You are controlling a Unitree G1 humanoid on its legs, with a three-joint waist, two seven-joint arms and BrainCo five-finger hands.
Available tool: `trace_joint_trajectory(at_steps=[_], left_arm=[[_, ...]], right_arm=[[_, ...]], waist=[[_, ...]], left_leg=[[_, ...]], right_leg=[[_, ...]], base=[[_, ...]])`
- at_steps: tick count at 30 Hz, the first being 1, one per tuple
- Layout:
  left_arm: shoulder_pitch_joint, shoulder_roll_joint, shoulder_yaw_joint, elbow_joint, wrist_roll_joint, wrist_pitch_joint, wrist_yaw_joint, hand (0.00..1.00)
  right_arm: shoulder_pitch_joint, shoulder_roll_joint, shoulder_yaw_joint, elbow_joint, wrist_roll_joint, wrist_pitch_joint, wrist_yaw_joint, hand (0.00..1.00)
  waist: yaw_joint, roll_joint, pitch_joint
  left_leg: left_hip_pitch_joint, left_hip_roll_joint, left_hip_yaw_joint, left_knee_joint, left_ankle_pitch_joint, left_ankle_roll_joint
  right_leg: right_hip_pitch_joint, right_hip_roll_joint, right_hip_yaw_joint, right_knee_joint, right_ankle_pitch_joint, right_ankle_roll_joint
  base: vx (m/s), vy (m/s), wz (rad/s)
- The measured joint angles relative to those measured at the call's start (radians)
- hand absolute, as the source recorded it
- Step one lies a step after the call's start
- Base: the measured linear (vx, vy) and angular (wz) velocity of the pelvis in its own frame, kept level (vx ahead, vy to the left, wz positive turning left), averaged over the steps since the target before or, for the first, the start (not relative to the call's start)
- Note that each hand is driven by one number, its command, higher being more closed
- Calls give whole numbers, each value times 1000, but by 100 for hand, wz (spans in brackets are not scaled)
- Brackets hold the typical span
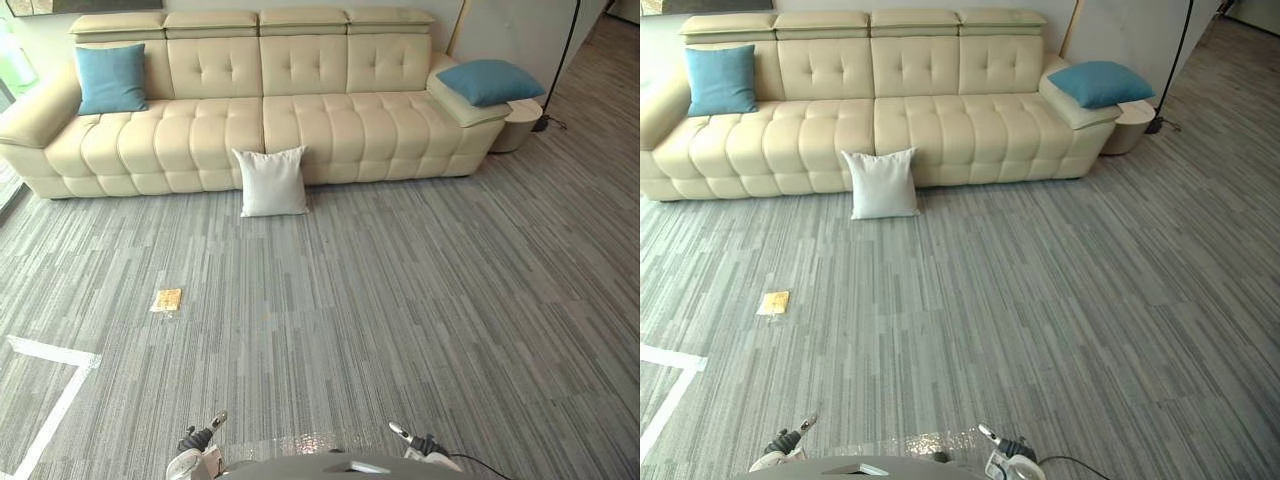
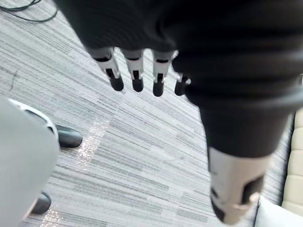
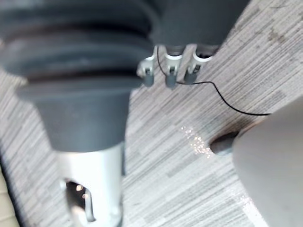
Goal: Pick up cushions and gather them together orderly.
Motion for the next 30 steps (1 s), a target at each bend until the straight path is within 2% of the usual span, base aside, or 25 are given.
trace_joint_trajectory(at_steps=[9, 23, 26, 30], left_arm=[[-4, 2, -12, 0, 1, 0, 0, 0], [-14, 8, -30, 1, 1, 0, -1, 0], [-22, 13, -31, 3, 1, 0, 0, 0], [-34, 25, -45, 2, 1, 0, 0, 0]], right_arm=[[1, 4, -31, 2, 1, 3, 3, 0], [-6, 4, -27, 7, -37, 4, 4, 0], [-19, 3, -18, 7, -37, 4, 4, 0], [-23, 3, -19, 4, -36, 4, 4, 0]], waist=[[5, -2, -1], [26, -9, -3], [30, -14, 0], [31, -18, 13]], left_leg=[[-19, -1, -28, -1, -3, -4], [-54, 0, -1, -1, -5, -1], [-80, 3, 20, 20, -23, -1], [-148, 14, 31, 140, -99, 11]], right_leg=[[-5, -5, -47, 0, -16, 2], [-45, -5, -39, 0, -17, 1], [-80, -5, -21, 18, -21, 5], [-125, -15, -15, 75, -58, 16]], base=[[-15, -22, 12], [-18, -6, -3], [-11, 3, -17], [30, 14, -7]])
